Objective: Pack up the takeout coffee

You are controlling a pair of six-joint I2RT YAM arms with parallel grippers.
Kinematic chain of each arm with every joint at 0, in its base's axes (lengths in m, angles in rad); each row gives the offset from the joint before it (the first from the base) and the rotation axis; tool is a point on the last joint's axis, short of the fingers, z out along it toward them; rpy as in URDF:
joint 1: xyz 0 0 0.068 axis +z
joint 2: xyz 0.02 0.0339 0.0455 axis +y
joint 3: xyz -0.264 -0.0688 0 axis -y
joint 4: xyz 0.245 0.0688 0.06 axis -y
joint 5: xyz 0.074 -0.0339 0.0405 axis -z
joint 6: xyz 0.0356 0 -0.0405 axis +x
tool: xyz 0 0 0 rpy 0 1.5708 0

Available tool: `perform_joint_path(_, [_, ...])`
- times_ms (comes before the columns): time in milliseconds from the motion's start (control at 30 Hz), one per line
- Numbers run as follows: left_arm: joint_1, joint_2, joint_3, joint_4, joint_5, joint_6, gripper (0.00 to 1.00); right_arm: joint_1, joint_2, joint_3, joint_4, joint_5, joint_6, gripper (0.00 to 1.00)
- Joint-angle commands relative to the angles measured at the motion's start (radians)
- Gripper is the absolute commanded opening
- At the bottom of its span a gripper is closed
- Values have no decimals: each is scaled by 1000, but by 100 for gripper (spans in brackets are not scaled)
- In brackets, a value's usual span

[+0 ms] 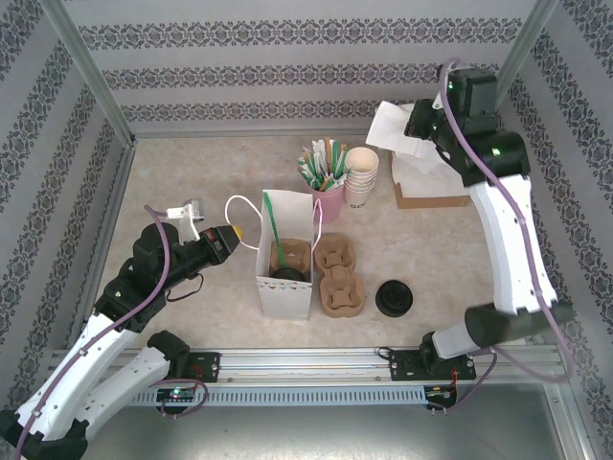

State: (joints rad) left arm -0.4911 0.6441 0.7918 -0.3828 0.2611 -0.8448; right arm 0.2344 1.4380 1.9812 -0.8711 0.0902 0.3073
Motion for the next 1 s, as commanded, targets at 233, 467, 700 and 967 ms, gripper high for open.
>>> perform_joint_path(233, [-14, -8, 14, 13, 39, 4, 11, 330, -230, 26, 73, 27, -21, 0])
perform_joint_path(467, [-14, -18, 21, 9, 50, 3, 11, 643, -241, 40, 138, 99, 7, 0])
perform_joint_path(700, [-15, -36, 21, 14, 53, 3, 11, 963, -110, 190, 178, 283, -92, 0])
perform_joint_path(967, [-17, -56, 5, 19, 58, -4, 11, 1265, 171, 593, 158, 655, -288, 0])
